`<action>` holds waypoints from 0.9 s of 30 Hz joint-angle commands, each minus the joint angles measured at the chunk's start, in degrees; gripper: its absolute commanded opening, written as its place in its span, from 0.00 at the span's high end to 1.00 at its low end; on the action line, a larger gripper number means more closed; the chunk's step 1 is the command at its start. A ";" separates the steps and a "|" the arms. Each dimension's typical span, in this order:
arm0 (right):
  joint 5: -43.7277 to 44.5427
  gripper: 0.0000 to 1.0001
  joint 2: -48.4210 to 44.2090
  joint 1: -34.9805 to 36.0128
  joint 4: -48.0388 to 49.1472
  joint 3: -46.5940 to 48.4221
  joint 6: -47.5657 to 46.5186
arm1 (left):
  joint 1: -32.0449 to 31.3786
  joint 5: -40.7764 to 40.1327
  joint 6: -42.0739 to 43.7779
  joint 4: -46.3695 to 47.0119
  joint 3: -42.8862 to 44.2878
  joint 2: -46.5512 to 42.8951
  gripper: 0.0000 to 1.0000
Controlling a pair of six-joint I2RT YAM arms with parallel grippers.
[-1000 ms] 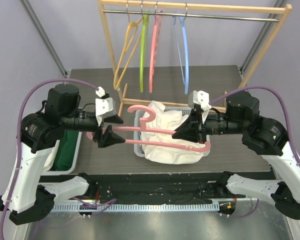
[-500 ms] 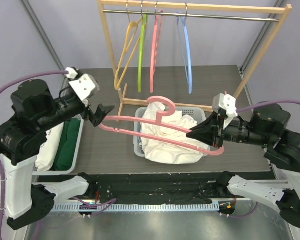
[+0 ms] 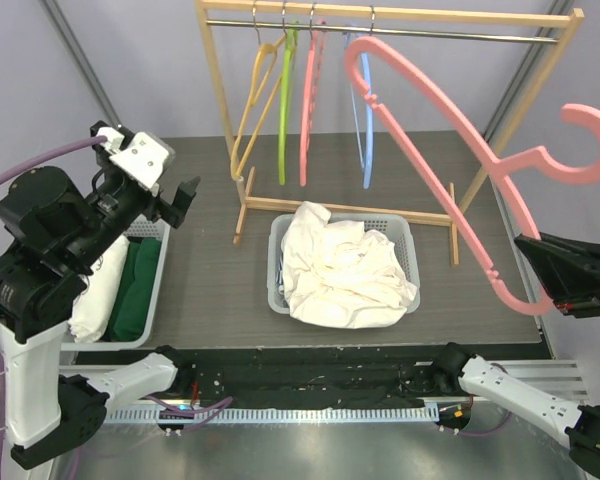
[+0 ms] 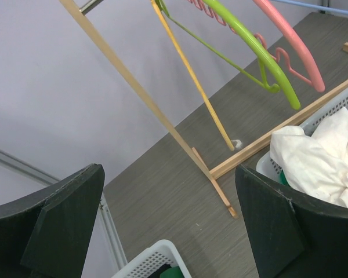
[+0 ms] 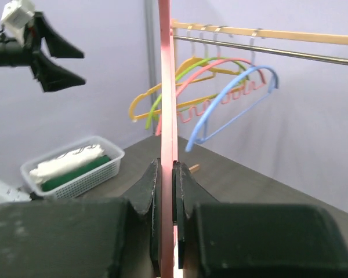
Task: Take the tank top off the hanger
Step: Place the hanger at the clothesline.
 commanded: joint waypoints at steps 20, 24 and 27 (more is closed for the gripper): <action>48.32 0.99 19.72 0.06 -13.94 2.38 8.39 | 0.64 4.37 -7.38 2.28 -1.95 0.77 0.00; 49.04 0.99 25.54 0.06 -8.62 2.39 7.18 | 0.81 2.79 -7.46 1.57 -1.16 0.94 0.00; 47.99 0.99 27.30 0.06 -1.40 2.82 4.54 | 0.81 2.88 -7.38 2.01 -1.60 0.51 0.00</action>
